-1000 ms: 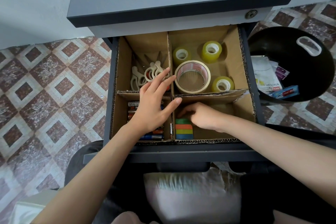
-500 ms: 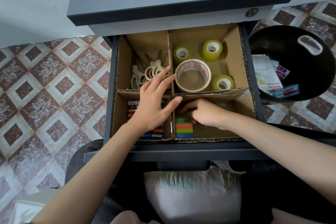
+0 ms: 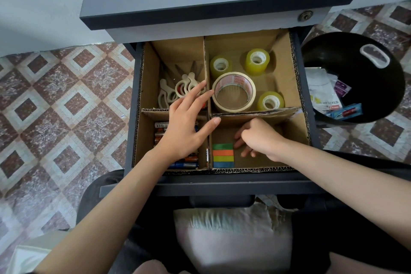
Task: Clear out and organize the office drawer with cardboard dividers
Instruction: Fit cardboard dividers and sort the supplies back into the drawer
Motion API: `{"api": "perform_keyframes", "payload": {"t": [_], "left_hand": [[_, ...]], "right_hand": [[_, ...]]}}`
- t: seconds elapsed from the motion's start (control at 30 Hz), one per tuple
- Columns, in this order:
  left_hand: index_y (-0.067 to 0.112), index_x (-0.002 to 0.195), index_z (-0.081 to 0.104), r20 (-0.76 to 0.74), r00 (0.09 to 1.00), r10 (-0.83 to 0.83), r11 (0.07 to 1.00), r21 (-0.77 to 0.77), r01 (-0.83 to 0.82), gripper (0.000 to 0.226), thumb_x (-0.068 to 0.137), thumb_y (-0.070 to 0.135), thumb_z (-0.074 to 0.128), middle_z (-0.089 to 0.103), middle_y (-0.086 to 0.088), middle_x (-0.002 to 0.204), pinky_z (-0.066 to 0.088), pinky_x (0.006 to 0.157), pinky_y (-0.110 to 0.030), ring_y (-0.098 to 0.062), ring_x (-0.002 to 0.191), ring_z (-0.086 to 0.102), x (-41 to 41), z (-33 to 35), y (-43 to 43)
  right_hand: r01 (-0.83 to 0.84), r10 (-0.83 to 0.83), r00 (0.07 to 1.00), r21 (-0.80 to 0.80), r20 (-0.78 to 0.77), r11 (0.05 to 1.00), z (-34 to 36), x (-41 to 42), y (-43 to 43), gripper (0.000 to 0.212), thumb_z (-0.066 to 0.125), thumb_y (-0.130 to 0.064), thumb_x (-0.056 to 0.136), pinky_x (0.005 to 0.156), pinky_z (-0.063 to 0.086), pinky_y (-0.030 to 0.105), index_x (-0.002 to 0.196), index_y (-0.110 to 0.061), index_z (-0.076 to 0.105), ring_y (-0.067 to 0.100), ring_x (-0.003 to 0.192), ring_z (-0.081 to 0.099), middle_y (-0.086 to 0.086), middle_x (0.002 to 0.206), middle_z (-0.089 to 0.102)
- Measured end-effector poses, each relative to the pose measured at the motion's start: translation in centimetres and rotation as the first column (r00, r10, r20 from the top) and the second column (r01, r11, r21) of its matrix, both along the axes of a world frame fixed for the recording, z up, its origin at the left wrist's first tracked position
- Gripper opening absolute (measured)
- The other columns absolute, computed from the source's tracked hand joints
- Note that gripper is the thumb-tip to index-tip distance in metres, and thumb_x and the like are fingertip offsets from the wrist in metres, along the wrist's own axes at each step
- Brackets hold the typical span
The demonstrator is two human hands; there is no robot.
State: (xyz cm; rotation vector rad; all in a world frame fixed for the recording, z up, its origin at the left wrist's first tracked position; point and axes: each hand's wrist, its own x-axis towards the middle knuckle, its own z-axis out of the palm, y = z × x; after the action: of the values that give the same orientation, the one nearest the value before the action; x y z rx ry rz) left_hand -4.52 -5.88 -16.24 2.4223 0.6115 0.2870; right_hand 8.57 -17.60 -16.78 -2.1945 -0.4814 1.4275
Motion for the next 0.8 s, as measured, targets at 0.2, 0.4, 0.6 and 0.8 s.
{"api": "perform_keyframes", "payload": {"t": [0.2,0.4,0.6,0.8], "left_hand": [[0.023,0.141,0.037,-0.003,1.0,0.001,1.0,0.011,-0.001,0.064,0.086,0.057,0.037,0.02,0.007,0.154,-0.003,0.105,-0.012,0.002,0.134,0.014,0.04,0.0,0.05],[0.023,0.141,0.038,0.003,1.0,0.0,1.0,0.026,0.0,0.063,0.087,0.055,0.037,0.021,0.007,0.154,-0.008,0.101,-0.003,0.002,0.133,0.015,0.02,-0.08,0.07],[0.023,0.141,0.037,-0.005,1.0,0.003,1.0,0.016,-0.003,0.064,0.086,0.057,0.036,0.02,0.009,0.153,0.001,0.105,-0.017,0.004,0.133,0.013,0.04,-0.13,0.08],[0.023,0.141,0.038,0.001,1.0,0.005,1.0,0.012,-0.005,0.065,0.085,0.057,0.036,0.02,0.007,0.154,0.003,0.107,-0.023,0.003,0.133,0.012,0.01,-0.17,0.05]], "right_hand": [[-0.104,0.104,0.991,-0.003,0.084,0.995,0.19,0.15,-0.33,0.028,0.036,-0.008,0.094,0.039,0.037,0.019,0.11,-0.004,0.06,0.015,0.048,0.05,0.016,0.094,0.068],[-0.202,0.203,0.977,-0.026,0.068,0.979,0.0,-0.12,-0.32,0.033,0.033,-0.008,0.096,0.041,0.036,0.02,0.113,-0.011,0.06,0.014,0.052,0.046,0.015,0.092,0.063],[-0.199,0.199,0.978,-0.002,0.06,0.98,0.07,-0.01,-0.3,0.034,0.032,-0.005,0.094,0.041,0.036,0.02,0.11,-0.013,0.061,0.014,0.052,0.045,0.011,0.085,0.06],[-0.162,0.165,0.985,-0.064,0.055,0.985,0.11,0.17,-0.62,0.028,0.034,-0.006,0.095,0.035,0.035,0.018,0.11,0.002,0.056,0.015,0.048,0.05,0.015,0.093,0.07]]}}
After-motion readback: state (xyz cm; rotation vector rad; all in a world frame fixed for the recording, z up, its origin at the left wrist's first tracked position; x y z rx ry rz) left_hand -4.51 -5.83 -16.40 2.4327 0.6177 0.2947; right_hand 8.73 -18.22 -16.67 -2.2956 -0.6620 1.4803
